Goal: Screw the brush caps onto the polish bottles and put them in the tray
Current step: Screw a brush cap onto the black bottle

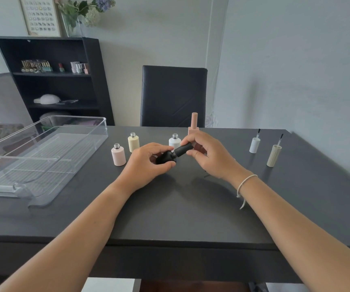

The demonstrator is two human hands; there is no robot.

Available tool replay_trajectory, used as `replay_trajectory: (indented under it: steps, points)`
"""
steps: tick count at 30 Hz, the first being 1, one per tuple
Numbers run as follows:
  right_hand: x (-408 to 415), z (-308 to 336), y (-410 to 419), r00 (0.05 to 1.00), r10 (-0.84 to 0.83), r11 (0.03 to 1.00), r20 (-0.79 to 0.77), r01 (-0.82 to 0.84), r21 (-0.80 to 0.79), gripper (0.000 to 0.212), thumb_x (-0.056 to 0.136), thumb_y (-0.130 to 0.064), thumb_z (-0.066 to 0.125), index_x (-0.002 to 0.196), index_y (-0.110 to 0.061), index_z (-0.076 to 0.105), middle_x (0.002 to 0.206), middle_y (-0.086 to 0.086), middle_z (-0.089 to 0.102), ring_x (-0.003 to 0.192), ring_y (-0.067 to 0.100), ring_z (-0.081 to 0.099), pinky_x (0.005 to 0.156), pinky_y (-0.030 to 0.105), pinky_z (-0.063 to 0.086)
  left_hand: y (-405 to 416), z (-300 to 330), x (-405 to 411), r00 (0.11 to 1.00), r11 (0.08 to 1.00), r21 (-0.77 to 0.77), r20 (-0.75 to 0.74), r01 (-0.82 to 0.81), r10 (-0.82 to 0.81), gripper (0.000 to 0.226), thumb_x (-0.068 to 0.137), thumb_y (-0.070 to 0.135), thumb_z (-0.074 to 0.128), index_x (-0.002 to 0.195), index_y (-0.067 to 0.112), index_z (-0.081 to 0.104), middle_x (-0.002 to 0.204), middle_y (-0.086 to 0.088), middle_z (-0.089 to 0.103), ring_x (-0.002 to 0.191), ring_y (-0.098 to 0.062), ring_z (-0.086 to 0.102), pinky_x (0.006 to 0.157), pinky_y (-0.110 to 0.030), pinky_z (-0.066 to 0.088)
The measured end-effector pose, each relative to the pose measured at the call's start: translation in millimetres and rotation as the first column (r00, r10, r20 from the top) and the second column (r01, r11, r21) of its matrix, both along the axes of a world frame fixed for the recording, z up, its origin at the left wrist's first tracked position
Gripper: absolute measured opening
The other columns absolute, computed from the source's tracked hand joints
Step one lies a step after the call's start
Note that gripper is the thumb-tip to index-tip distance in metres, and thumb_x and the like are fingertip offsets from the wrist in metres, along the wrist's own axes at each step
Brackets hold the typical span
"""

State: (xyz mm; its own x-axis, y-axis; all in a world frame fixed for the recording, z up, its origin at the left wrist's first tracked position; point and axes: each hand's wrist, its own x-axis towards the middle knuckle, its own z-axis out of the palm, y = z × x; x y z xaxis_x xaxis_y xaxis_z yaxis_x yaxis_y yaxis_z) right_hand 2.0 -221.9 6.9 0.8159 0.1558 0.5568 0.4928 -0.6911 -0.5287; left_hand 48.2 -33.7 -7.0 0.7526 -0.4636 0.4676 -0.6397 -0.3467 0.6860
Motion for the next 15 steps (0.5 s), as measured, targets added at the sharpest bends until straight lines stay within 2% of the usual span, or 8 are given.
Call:
replay_trajectory:
  steps: [2, 5, 7, 10, 12, 15]
  points:
    - [0.5, -0.3, 1.0, 1.000, -0.012, 1.000, -0.010, 0.012, -0.025, 0.019, 0.084, -0.002, 0.059, 0.099, -0.014, 0.059, 0.091, -0.009, 0.055, 0.076, 0.003, 0.052, 0.076, 0.001, 0.038, 0.2, 0.1, -0.1, 1.000, 1.000, 0.017, 0.011, 0.001, -0.001, 0.039, 0.075, 0.015, 0.073, 0.113, 0.019, 0.065, 0.099, 0.008, 0.062, 0.090, 0.001, 0.057, 0.078, -0.002, 0.040]
    - [0.6, -0.9, 0.3, 0.999, -0.016, 1.000, -0.034, 0.015, -0.022, 0.013, 0.087, -0.008, 0.058, 0.098, -0.015, 0.059, 0.080, -0.019, 0.052, 0.071, 0.000, 0.052, 0.071, 0.001, 0.038, 0.8, 0.5, 0.2, 1.000, 0.999, 0.035, 0.024, -0.002, 0.001, 0.040, 0.075, 0.016, 0.073, 0.114, 0.019, 0.065, 0.099, 0.008, 0.062, 0.091, 0.001, 0.056, 0.079, -0.003, 0.041]
    - [1.5, -1.9, -0.9, 0.998, -0.038, 0.999, -0.051, 0.037, -0.026, 0.007, 0.089, -0.018, 0.057, 0.094, -0.014, 0.060, 0.072, -0.019, 0.051, 0.064, -0.001, 0.051, 0.064, 0.003, 0.037, 0.8, 0.6, 0.0, 1.000, 0.999, 0.047, 0.028, 0.006, -0.008, 0.040, 0.075, 0.016, 0.073, 0.114, 0.019, 0.065, 0.100, 0.008, 0.062, 0.092, 0.002, 0.056, 0.079, -0.003, 0.041]
    - [3.2, -1.6, -1.3, 0.994, -0.081, 0.996, -0.073, 0.078, -0.038, 0.023, 0.091, -0.033, 0.052, 0.083, -0.013, 0.060, 0.060, -0.012, 0.048, 0.053, 0.004, 0.046, 0.053, 0.008, 0.035, 0.3, 0.6, -0.3, 0.999, 0.999, 0.054, 0.033, 0.008, -0.010, 0.040, 0.075, 0.016, 0.073, 0.114, 0.019, 0.065, 0.100, 0.009, 0.061, 0.092, 0.002, 0.056, 0.079, -0.003, 0.041]
    - [2.8, -1.1, -1.8, 0.995, -0.069, 0.998, -0.073, 0.069, -0.002, 0.025, 0.091, -0.039, 0.048, 0.080, -0.018, 0.058, 0.057, -0.005, 0.049, 0.051, 0.006, 0.045, 0.051, 0.010, 0.035, 0.3, 0.5, -0.1, 0.999, 0.999, 0.041, 0.035, 0.001, -0.002, 0.040, 0.074, 0.016, 0.074, 0.114, 0.019, 0.065, 0.100, 0.007, 0.062, 0.092, 0.001, 0.056, 0.079, -0.003, 0.041]
    - [-0.1, -1.6, -3.5, 0.998, -0.027, 0.999, -0.061, 0.029, 0.045, 0.013, 0.089, -0.030, 0.056, 0.097, -0.021, 0.054, 0.066, 0.004, 0.052, 0.057, 0.005, 0.046, 0.060, 0.010, 0.039, 0.4, 0.4, -0.1, 0.999, 0.999, 0.039, 0.042, -0.002, 0.000, 0.041, 0.074, 0.017, 0.074, 0.114, 0.019, 0.065, 0.101, 0.007, 0.062, 0.092, 0.000, 0.056, 0.079, -0.003, 0.040]
